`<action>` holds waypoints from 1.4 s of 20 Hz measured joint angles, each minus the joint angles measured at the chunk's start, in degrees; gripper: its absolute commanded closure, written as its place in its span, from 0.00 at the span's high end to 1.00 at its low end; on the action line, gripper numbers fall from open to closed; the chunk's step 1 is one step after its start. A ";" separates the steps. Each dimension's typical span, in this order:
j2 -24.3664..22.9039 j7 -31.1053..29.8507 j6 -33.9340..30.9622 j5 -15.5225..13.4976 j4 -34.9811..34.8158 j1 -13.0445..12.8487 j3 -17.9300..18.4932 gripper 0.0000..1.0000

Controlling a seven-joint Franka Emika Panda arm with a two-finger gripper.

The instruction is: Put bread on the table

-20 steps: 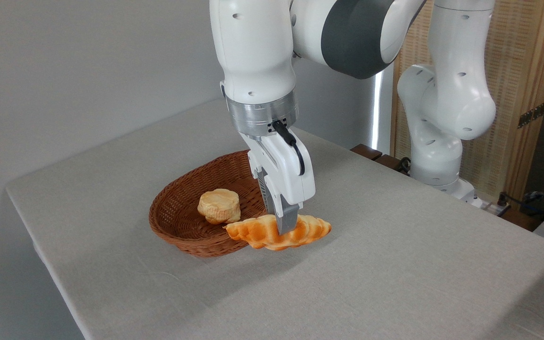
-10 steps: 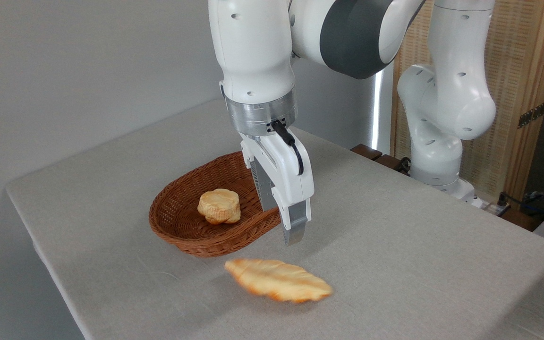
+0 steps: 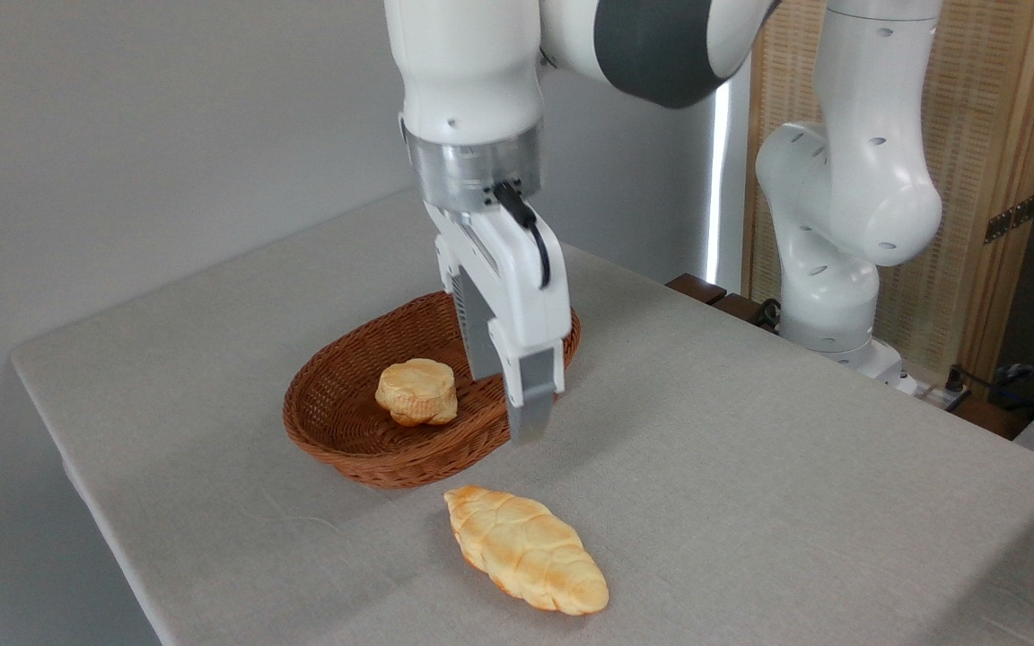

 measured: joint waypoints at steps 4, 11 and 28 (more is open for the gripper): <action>-0.07 -4.55 0.00 -0.01 1.69 -0.18 -3.07 1.00; -0.06 -16.77 0.00 -0.01 1.90 -0.41 -6.70 1.00; -0.06 -28.19 0.00 -0.01 2.95 -0.27 -9.94 1.00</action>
